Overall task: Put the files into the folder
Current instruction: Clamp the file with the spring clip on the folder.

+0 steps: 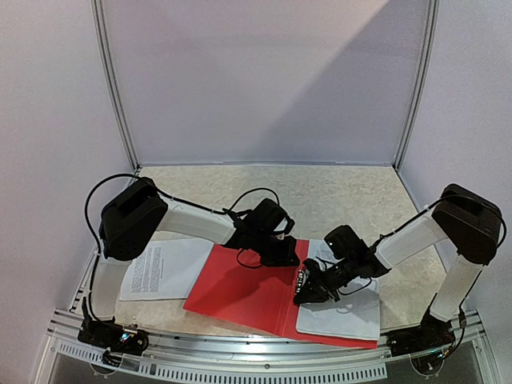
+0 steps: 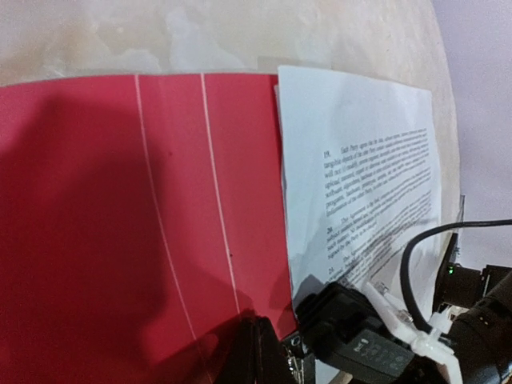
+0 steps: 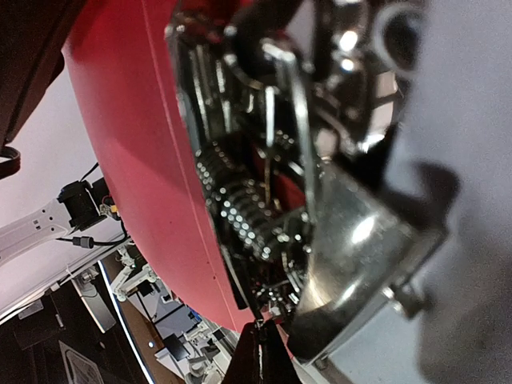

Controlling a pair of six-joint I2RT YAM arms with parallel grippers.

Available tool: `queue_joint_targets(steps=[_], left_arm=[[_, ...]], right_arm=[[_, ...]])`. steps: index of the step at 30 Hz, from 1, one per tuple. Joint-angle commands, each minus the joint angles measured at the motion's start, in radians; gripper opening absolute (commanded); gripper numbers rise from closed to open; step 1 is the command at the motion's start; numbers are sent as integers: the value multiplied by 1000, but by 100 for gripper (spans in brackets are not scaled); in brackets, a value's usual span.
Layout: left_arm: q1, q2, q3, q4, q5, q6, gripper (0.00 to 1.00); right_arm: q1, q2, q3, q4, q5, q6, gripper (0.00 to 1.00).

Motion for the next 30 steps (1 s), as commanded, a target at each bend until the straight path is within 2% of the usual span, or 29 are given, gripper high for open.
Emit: queue_joint_targets(steps=[1, 3, 11, 17, 22, 30], left_arm=[[13, 77, -60, -116, -40, 3, 0], [13, 79, -63, -112, -37, 2, 0], [13, 73, -68, -106, -42, -2, 0], [12, 63, -77, -106, -47, -3, 0], [12, 54, -86, -105, -50, 2, 0], [13, 55, -80, -107, -47, 3, 0]], right_arm=[[14, 106, -16, -262, 158, -29, 0], [17, 91, -17, -164, 133, 3, 0], [17, 3, -6, -74, 111, 23, 2], [17, 20, -91, 136, 60, 152, 5], [17, 15, -78, 89, 66, 143, 6], [18, -25, -47, -18, 81, 81, 14]])
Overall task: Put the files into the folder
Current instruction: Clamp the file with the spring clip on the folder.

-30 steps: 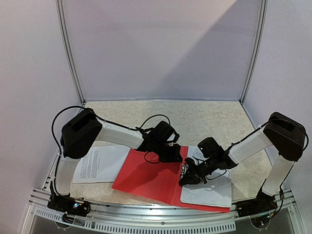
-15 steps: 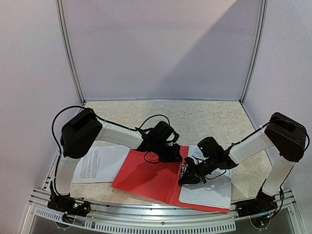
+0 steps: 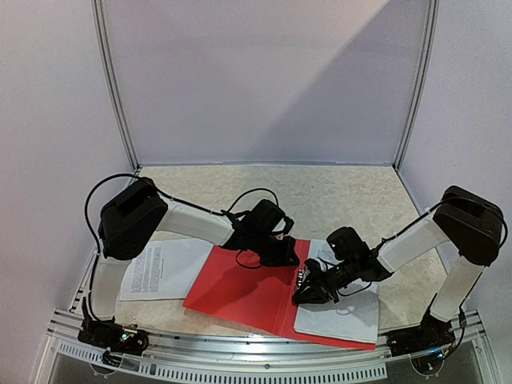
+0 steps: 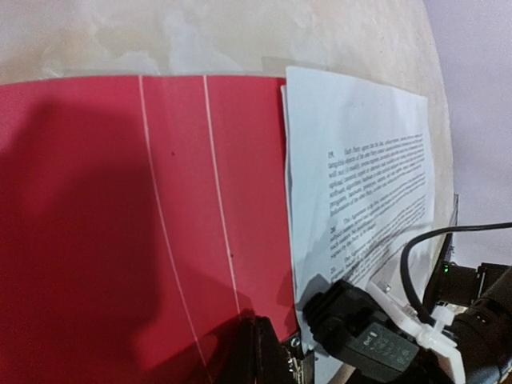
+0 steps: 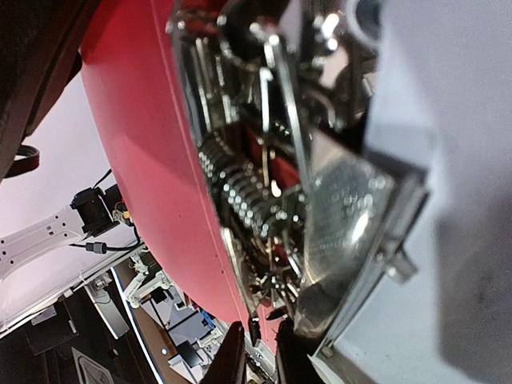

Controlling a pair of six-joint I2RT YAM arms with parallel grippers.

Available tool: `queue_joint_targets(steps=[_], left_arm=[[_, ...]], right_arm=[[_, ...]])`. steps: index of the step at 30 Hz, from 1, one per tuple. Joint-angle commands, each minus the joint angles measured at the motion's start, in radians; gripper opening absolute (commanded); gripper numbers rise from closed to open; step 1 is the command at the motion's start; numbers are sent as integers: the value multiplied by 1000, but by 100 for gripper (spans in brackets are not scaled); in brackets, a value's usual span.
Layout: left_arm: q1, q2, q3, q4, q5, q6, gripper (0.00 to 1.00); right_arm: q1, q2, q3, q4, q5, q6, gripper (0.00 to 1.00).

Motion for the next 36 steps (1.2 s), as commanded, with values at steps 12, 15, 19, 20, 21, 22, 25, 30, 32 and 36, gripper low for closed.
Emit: queue_joint_targets(steps=[12, 15, 19, 20, 21, 22, 25, 30, 32, 36], left_arm=[[9, 36, -47, -166, -74, 9, 0], [8, 26, -39, -170, -77, 11, 0], [8, 5, -19, -182, -74, 8, 0], [9, -4, -15, -187, -74, 6, 2], [9, -16, -12, -189, -73, 4, 5], [9, -30, -8, -194, -72, 4, 10], [8, -91, 11, -232, -100, 9, 34], [11, -207, 46, -316, -189, 57, 55], [16, -254, 53, -374, -246, 98, 63], [26, -371, -45, -480, -411, 178, 92]], right_arm=[[7, -89, 28, -238, 86, -44, 29], [6, -122, 37, -254, 90, -47, 31], [7, -166, 41, -295, 103, -55, 33], [6, -179, 41, -303, 107, -58, 33], [7, -188, 41, -331, 108, -63, 34], [6, -207, 40, -342, 110, -67, 34], [5, -266, 44, -374, 125, -77, 36], [-20, -369, 51, -458, 157, -127, 39], [-48, -424, 49, -531, 180, -161, 41], [-115, -536, 52, -693, 268, -297, 52]])
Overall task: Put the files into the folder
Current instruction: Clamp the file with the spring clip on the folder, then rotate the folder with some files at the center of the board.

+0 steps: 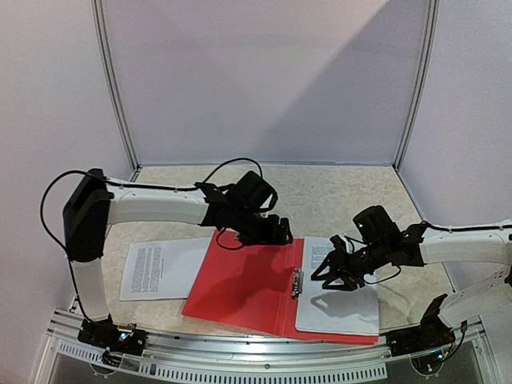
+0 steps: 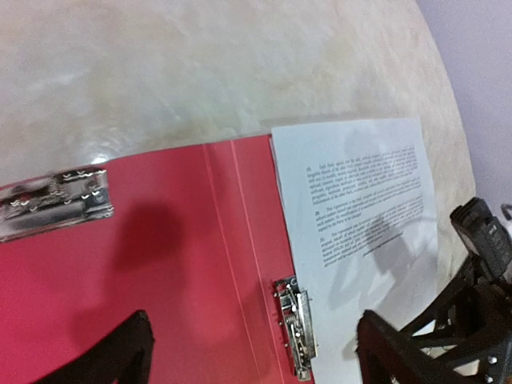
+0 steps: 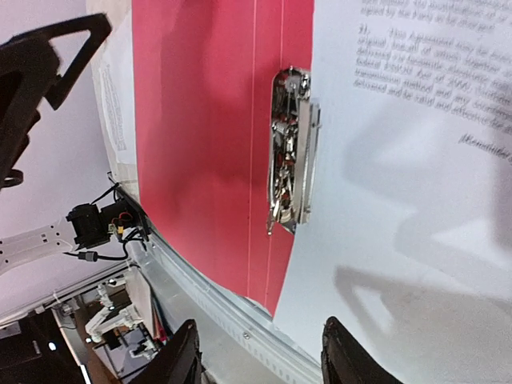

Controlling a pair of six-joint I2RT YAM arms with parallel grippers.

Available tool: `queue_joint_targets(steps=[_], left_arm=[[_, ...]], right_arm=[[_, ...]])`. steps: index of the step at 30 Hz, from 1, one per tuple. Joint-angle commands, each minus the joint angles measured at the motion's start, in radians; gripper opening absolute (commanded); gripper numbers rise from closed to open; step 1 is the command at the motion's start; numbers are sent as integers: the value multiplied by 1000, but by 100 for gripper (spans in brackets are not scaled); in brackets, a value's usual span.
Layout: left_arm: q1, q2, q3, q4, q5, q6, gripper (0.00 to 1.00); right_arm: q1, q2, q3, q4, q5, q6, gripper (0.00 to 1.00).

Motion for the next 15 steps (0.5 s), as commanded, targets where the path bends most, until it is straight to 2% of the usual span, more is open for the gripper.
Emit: queue_joint_targets(steps=[1, 3, 7, 15], left_arm=[[28, -155, -109, -166, -228, 107, 96], [58, -220, -207, -195, -253, 111, 97], [84, -355, -398, -239, -254, 50, 99], [82, -657, -737, -271, -165, -148, 99]], right_arm=[[-70, -124, 20, -236, 132, -165, 55], [-94, -178, 17, -300, 173, -214, 61], [-106, -267, -5, -355, 202, -286, 66], [-118, -367, -78, -420, 215, -317, 69]])
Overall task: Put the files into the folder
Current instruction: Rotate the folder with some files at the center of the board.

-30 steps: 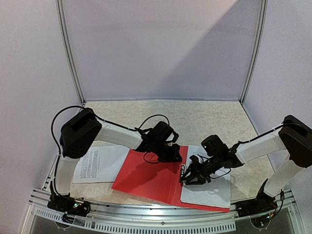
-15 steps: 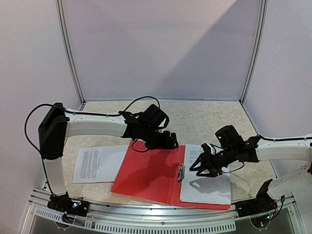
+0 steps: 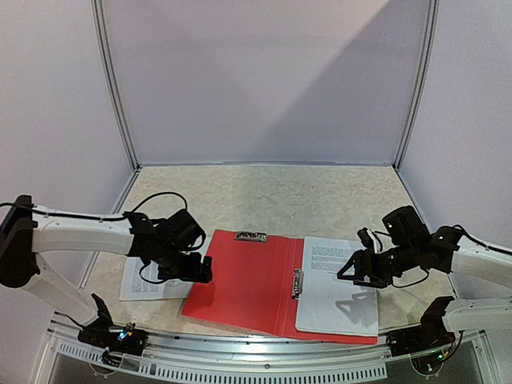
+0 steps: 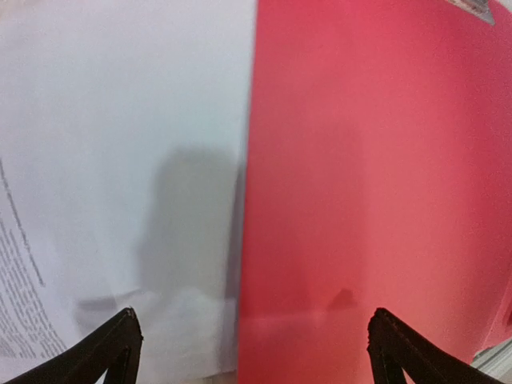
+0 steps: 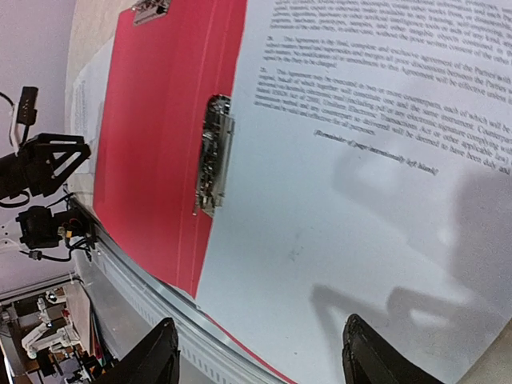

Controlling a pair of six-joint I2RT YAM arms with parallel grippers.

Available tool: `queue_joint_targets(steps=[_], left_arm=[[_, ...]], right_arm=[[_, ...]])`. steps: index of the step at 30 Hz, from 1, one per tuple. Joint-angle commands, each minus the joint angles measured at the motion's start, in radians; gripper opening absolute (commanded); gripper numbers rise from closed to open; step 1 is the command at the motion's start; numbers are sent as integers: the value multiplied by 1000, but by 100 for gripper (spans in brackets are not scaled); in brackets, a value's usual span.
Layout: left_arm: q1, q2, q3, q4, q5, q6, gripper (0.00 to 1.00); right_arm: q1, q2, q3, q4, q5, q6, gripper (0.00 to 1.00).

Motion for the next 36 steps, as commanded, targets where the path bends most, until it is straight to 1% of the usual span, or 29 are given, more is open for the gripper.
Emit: queue_joint_targets(steps=[1, 3, 6, 10, 13, 16, 20, 21, 23, 25, 26, 28, 30, 31, 33, 36], left_arm=[[-8, -173, -136, -33, 56, -133, 100], [-18, -261, -210, -16, 87, -174, 99], [-41, -348, -297, 72, 164, -228, 100], [-85, -362, -345, 132, 191, -260, 99], [-125, -318, -340, 158, 198, -264, 100], [-173, -266, -334, 219, 235, -276, 99], [-259, -175, -270, 284, 262, -286, 97], [-333, -76, -193, 324, 276, -280, 96], [-379, 17, -126, 355, 289, -258, 95], [-427, 135, -11, 367, 304, -196, 94], [-453, 201, 65, 340, 308, -155, 93], [-534, 366, 238, 231, 301, -72, 91], [-596, 464, 377, 106, 295, -18, 91], [-612, 485, 415, 44, 277, -6, 91], [-617, 464, 431, -48, 243, 10, 92], [-602, 364, 430, -179, 212, 46, 92]], right_arm=[[-13, -35, -41, -101, 48, -51, 70], [-22, -48, -48, -142, 76, -58, 72], [-52, -63, -50, -192, 116, -80, 76], [-99, -81, -46, -234, 129, -114, 79], [-113, -90, -45, -245, 133, -132, 80], [-121, -94, -46, -271, 149, -142, 80], [-170, -102, -51, -353, 216, -149, 83], [-206, -117, -59, -380, 249, -158, 88], [-220, -111, -51, -403, 292, -185, 88], [-227, -91, -27, -421, 322, -213, 89], [-232, -85, -7, -428, 345, -224, 89], [-244, -74, 49, -443, 398, -241, 89], [-252, -65, 107, -463, 473, -254, 90], [-252, -56, 129, -469, 493, -262, 90], [-254, -51, 154, -476, 515, -269, 91], [-254, -55, 170, -485, 504, -267, 91]])
